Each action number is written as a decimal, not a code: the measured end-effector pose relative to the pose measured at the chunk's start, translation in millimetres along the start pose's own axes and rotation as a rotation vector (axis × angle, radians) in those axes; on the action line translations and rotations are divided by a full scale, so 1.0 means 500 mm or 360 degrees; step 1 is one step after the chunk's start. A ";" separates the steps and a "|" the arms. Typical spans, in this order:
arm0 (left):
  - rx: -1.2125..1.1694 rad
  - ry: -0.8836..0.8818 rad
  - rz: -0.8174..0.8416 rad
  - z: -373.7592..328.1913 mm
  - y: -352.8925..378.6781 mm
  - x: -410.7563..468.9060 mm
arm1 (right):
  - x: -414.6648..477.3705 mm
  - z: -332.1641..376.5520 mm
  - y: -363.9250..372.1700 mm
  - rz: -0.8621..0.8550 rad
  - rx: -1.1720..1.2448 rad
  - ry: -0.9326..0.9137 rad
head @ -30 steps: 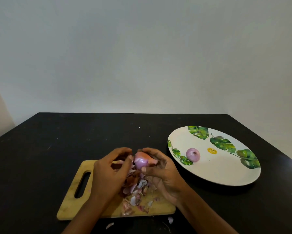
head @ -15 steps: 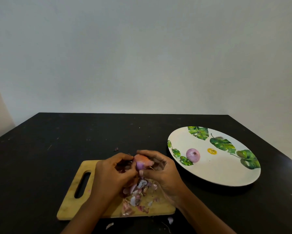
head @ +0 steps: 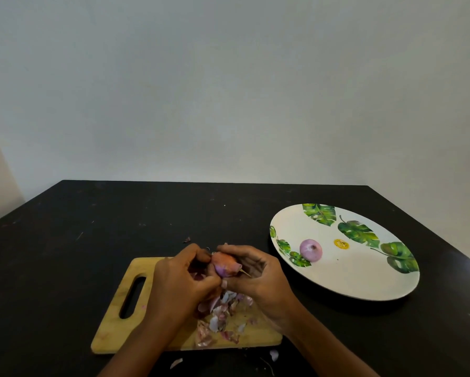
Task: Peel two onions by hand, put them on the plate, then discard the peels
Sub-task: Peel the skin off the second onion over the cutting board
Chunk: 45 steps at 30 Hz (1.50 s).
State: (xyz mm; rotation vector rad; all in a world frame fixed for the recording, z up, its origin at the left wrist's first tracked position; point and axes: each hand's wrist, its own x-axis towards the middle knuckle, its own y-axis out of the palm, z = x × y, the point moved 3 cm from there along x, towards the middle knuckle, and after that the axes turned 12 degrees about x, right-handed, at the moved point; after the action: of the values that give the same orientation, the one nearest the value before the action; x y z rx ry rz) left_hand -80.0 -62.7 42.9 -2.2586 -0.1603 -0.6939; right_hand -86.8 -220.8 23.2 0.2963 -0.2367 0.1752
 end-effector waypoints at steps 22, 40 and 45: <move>-0.0613 -0.0308 -0.0028 -0.010 0.003 0.008 | 0.006 -0.005 -0.004 -0.0128 0.0229 0.0093; -0.0554 -0.0193 -0.0156 0.012 0.012 0.007 | 0.003 0.005 0.013 -0.0176 0.0752 0.0267; -0.0539 -0.0160 -0.0154 0.011 0.012 0.009 | 0.005 0.003 0.014 -0.0200 0.0973 0.0373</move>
State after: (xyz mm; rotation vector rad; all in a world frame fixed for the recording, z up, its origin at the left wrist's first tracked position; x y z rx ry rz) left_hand -72.0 -63.6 38.6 -2.6262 -0.2155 -0.7006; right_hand -86.3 -214.1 27.0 0.8896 0.0756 0.1534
